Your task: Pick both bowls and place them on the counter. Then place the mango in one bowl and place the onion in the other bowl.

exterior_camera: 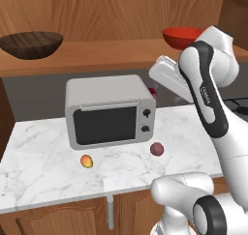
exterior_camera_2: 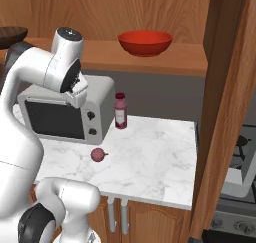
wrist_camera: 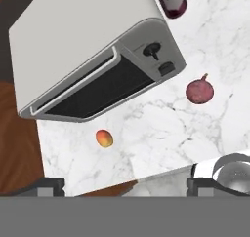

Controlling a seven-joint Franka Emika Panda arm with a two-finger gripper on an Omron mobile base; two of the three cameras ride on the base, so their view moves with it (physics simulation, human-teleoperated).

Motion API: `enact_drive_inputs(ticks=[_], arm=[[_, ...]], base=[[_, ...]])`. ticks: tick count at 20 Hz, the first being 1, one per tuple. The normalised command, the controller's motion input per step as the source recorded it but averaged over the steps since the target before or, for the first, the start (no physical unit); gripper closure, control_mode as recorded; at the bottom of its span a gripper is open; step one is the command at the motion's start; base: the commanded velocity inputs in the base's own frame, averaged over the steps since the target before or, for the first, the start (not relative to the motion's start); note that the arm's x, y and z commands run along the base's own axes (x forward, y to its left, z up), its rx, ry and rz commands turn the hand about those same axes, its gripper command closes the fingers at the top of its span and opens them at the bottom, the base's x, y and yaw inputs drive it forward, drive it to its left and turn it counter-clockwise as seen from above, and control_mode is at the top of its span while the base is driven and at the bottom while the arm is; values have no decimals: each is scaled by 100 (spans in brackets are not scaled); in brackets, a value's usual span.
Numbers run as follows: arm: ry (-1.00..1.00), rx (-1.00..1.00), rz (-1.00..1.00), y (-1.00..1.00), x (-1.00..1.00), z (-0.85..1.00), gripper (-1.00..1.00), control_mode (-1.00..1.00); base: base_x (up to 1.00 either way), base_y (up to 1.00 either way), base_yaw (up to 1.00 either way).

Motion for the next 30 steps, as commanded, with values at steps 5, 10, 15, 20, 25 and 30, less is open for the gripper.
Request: enact_drive_inputs(ticks=[5, 10, 15, 20, 25, 30], arm=[[6, 0, 0, 36, -8, 36, -100, -100], [8, 0, -2, 40, -3, 23, -100, -100], [0, 0, -12, 61, 7, 15, -100, -100], [3, 0, -14, 59, 12, 19, -100, -100], [2, 4, -13, 51, 4, 26, -100, -100], [0, 12, -12, 40, -2, 6, -100, -100]], base=[[0, 0, 0], [0, 0, 0], [0, 0, 0], [0, 0, 0], [0, 0, 0], [0, 0, 0]])
